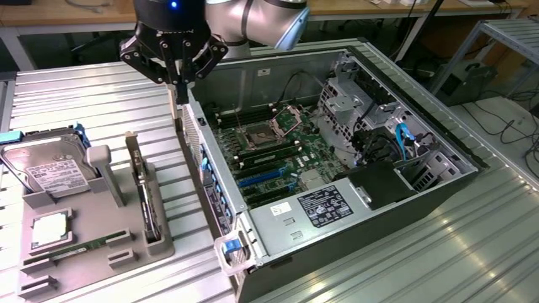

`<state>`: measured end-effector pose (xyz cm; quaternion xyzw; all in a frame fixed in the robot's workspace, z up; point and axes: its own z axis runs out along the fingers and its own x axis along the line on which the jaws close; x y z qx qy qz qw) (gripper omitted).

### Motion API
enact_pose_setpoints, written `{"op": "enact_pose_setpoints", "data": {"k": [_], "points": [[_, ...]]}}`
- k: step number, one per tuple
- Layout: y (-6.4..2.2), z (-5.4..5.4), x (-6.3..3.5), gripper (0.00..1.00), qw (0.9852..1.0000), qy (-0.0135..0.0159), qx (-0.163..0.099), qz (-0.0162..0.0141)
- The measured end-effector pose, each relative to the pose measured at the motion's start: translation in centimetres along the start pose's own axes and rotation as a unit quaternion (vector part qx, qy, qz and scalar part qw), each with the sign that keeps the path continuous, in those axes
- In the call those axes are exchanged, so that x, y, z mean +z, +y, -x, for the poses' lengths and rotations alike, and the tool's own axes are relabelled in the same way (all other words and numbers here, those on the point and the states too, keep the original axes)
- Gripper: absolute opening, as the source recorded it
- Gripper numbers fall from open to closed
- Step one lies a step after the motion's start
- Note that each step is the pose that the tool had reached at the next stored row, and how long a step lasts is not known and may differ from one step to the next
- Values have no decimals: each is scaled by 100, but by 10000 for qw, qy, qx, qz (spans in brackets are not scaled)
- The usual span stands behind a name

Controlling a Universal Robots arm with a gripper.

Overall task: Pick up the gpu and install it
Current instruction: 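Reach for the gpu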

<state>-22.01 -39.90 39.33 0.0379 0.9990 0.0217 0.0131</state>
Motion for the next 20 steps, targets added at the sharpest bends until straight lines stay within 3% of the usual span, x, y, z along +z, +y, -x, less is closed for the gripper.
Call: {"op": "enact_pose_setpoints", "data": {"k": [20], "points": [[-12, -133, -3, 11, 10000, 0, 0, 0]]}}
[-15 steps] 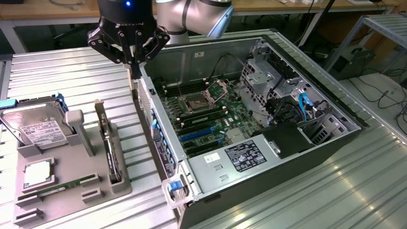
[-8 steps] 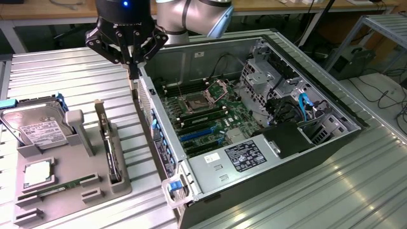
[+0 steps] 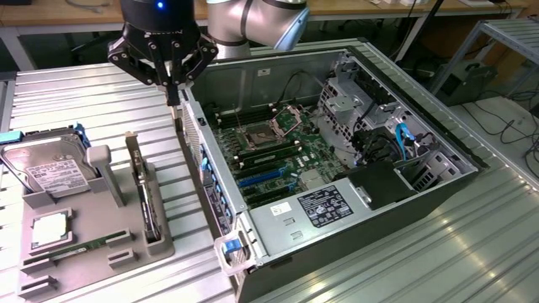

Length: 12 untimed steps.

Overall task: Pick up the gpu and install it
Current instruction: 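Reach for the gpu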

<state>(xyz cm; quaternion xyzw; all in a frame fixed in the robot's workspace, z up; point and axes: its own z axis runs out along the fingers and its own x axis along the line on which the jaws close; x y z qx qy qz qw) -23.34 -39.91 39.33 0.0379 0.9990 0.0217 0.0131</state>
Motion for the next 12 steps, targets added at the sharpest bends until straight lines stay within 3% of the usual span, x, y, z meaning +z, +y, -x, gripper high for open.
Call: {"op": "enact_pose_setpoints", "data": {"k": [12], "points": [[-25, -96, -3, 11, 10000, 0, 0, 0]]}}
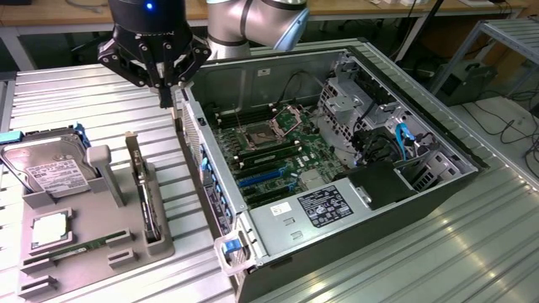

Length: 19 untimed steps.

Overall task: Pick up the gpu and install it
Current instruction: 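Reach for the gpu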

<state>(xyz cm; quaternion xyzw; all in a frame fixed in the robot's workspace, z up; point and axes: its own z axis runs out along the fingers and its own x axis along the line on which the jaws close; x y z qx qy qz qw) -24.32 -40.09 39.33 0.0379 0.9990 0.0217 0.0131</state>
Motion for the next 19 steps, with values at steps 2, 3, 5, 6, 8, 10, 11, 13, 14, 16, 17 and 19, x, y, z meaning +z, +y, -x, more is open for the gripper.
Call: {"op": "enact_pose_setpoints", "data": {"k": [2, 3, 5, 6, 8, 10, 11, 13, 14, 16, 17, 19], "points": [[-10, -21, -1, 11, 10000, 0, 0, 0], [-15, -31, -2, 11, 10000, 0, 0, 0], [-25, -54, -3, 11, 10000, 1, 0, -1], [-29, -64, -3, 11, 10000, 0, 0, 0], [-37, -84, -4, 11, 10000, 1, 0, -1], [-42, -113, -5, 11, 10000, 0, 0, 0], [-43, -127, -5, 11, 10000, 0, 0, 0], [-49, -181, -7, 11, 10000, 0, 0, 0], [-52, -193, -7, 11, 10000, 0, 0, 0], [-66, -230, -9, 11, 10000, 0, 0, 0], [-71, -244, -10, 11, 10000, 1, 0, 0], [-84, -277, -11, 11, 10000, 1, 0, 1]]}}
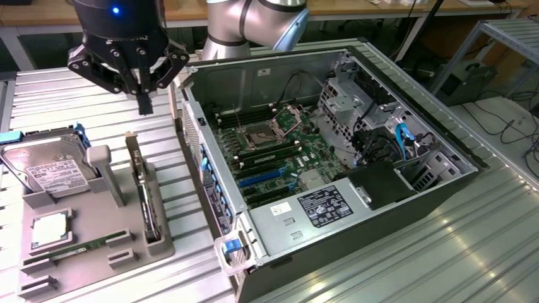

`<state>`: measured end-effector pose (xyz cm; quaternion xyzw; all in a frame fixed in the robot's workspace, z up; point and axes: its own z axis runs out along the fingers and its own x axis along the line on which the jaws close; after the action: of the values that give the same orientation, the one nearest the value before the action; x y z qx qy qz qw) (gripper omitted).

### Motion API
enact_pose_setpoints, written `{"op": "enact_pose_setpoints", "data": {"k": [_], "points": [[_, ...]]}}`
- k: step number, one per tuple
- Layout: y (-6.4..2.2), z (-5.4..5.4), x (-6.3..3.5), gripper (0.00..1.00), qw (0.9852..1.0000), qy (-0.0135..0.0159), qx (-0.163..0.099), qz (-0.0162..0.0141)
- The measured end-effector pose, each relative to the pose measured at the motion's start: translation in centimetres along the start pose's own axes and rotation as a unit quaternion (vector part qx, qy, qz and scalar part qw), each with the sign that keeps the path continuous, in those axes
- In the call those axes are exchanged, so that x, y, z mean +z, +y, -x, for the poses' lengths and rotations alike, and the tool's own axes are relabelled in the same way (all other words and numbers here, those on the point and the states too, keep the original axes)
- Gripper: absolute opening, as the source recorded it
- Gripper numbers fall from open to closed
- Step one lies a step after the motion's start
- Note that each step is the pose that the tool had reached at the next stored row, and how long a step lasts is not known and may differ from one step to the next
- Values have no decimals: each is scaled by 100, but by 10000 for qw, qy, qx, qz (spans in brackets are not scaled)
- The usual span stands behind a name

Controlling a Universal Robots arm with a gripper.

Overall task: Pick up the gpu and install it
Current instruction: 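Reach for the gpu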

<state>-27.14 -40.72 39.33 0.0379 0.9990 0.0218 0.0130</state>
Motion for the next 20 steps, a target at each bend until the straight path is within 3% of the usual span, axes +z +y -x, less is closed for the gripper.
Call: {"op": "enact_pose_setpoints", "data": {"k": [8, 13, 20], "points": [[-89, -133, -7, 11, 10000, 0, -1, 2], [-162, -158, -11, 11, 10000, 0, 0, 1], [-187, -172, -12, 11, 10000, 0, -2, 2]]}}
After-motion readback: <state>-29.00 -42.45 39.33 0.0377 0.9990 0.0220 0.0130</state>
